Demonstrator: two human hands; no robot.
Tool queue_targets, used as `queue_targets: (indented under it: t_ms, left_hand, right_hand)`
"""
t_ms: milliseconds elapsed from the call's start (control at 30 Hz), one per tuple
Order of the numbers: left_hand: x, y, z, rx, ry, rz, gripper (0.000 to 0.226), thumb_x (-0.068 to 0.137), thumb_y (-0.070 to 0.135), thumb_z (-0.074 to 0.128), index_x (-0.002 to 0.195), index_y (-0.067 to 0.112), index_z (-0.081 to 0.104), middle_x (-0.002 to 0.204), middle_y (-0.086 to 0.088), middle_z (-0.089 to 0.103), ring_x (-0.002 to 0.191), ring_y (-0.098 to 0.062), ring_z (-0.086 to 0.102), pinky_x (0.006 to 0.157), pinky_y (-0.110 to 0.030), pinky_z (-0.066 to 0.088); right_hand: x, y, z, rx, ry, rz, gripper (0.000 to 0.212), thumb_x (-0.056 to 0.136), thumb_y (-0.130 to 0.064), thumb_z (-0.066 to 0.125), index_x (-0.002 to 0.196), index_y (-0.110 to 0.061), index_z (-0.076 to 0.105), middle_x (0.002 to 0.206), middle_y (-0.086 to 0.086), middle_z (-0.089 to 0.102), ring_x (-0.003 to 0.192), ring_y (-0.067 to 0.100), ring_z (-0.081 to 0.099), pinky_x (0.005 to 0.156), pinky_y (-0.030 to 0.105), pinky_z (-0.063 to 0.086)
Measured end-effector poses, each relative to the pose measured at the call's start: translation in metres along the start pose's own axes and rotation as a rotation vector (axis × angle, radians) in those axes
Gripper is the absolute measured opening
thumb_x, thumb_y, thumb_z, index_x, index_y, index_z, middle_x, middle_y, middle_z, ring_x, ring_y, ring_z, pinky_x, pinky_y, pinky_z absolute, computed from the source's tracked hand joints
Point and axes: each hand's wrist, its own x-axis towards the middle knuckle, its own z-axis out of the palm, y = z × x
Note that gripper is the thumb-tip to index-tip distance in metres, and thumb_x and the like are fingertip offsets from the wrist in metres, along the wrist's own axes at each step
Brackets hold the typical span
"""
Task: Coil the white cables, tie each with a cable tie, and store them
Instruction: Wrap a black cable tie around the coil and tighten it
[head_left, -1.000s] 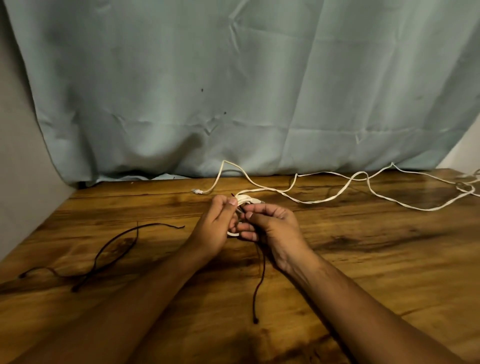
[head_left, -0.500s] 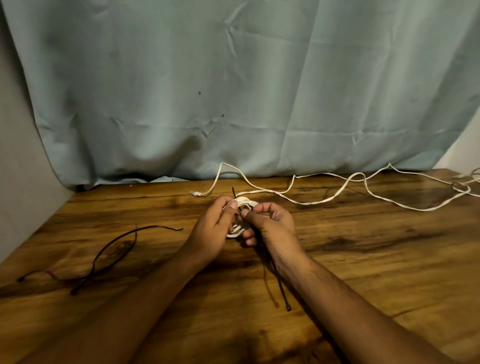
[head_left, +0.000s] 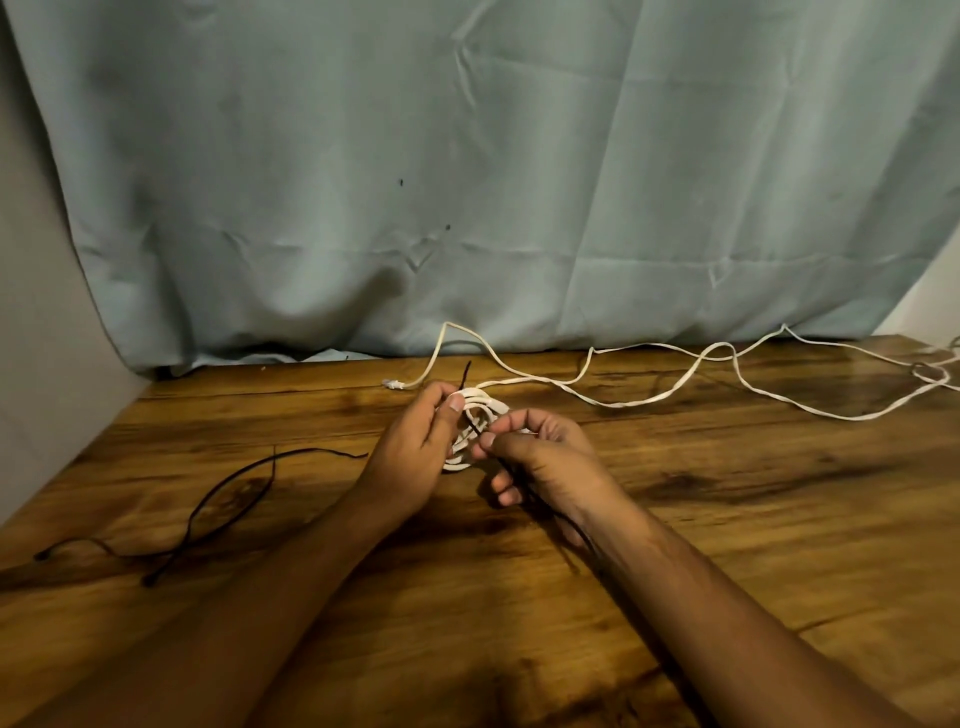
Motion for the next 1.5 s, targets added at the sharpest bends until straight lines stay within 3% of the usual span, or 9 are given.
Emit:
queue_targets:
  t_ms: [267,500,633,733,800,967,1133,1267,1500]
  left_hand:
    - [0.004,0.002,-0.011,0.079,0.037,-0.051,0.025,0.110,0.037,0.036,0.105,0.022,0.056,0.076,0.000,0.055,0.068,-0.012,0.052,0.066,-0.044,0.047]
    - [0.004,0.001,-0.013,0.153,0.049,-0.055,0.022,0.110,0.033,0.037,0.108,0.022,0.056,0.072,0.008,0.056,0.061,0.005,0.055,0.053,-0.016,0.039]
    - [0.001,-0.001,-0.012,0.208,0.040,-0.010,0.021,0.110,0.036,0.036,0.107,0.027,0.054,0.077,0.002,0.059,0.072,-0.014,0.059,0.067,-0.043,0.047]
    - [0.001,-0.001,-0.012,0.218,0.038,-0.012,0.021,0.110,0.037,0.036,0.107,0.027,0.054,0.079,0.001,0.060,0.075,-0.020,0.061,0.071,-0.048,0.049]
    - [0.002,-0.001,-0.012,0.228,0.037,-0.007,0.021,0.110,0.036,0.036,0.106,0.027,0.055,0.080,0.001,0.061,0.075,-0.019,0.061,0.071,-0.049,0.049]
    - [0.001,-0.002,-0.011,0.257,0.022,0.017,0.021,0.110,0.037,0.035,0.106,0.027,0.054,0.075,0.001,0.059,0.069,-0.018,0.059,0.067,-0.049,0.048]
    - [0.001,-0.005,-0.009,0.309,0.004,0.053,0.023,0.110,0.038,0.035,0.111,0.026,0.054,0.075,0.003,0.061,0.070,-0.012,0.060,0.065,-0.039,0.042]
    - [0.000,-0.004,-0.007,0.404,0.001,0.100,0.021,0.110,0.035,0.035,0.115,0.027,0.054,0.072,0.013,0.055,0.067,0.002,0.050,0.073,-0.033,0.032]
    - [-0.002,-0.002,-0.002,0.554,-0.029,0.209,0.032,0.109,0.043,0.025,0.122,0.029,0.051,0.102,0.008,0.069,0.093,-0.013,0.061,0.088,-0.039,0.040]
  right_hand:
    - [-0.006,-0.030,-0.023,0.284,-0.160,0.072,0.025,0.099,0.003,0.049,0.111,-0.002,0.070,0.097,0.013,0.077,0.060,0.013,0.067,0.052,0.024,0.058]
    - [-0.007,-0.035,-0.027,0.235,-0.182,-0.120,0.032,0.085,-0.003,0.064,0.116,-0.002,0.072,0.104,0.013,0.076,0.073,0.016,0.071,0.062,0.026,0.061]
    - [-0.003,-0.035,-0.027,0.232,-0.038,-0.294,0.024,0.084,-0.015,0.070,0.105,-0.005,0.075,0.092,0.004,0.074,0.077,0.013,0.062,0.064,0.025,0.058]
    - [-0.002,-0.040,-0.031,0.318,-0.005,-0.387,0.025,0.087,-0.013,0.067,0.108,-0.001,0.071,0.102,0.009,0.075,0.096,0.023,0.068,0.084,0.036,0.060]
    - [-0.003,-0.045,-0.031,0.360,0.011,-0.425,0.024,0.088,-0.013,0.065,0.109,-0.003,0.071,0.093,0.008,0.074,0.090,0.023,0.072,0.089,0.038,0.060]
    - [-0.007,-0.050,-0.029,0.351,0.151,-0.488,0.025,0.086,-0.013,0.069,0.110,-0.008,0.071,0.082,0.005,0.076,0.065,0.015,0.070,0.063,0.024,0.061]
    - [-0.004,-0.045,-0.034,0.147,0.298,-0.617,0.015,0.096,-0.008,0.068,0.110,-0.011,0.073,0.078,0.006,0.076,0.053,0.012,0.064,0.042,0.020,0.046]
    - [-0.001,-0.039,-0.033,0.023,0.299,-0.686,0.017,0.096,-0.004,0.067,0.112,-0.005,0.072,0.076,0.010,0.071,0.051,0.006,0.060,0.039,0.017,0.039]
    - [0.001,-0.020,-0.021,-0.167,0.237,-0.696,0.016,0.093,0.003,0.070,0.105,-0.005,0.077,0.084,0.012,0.073,0.053,0.002,0.058,0.046,0.017,0.047]
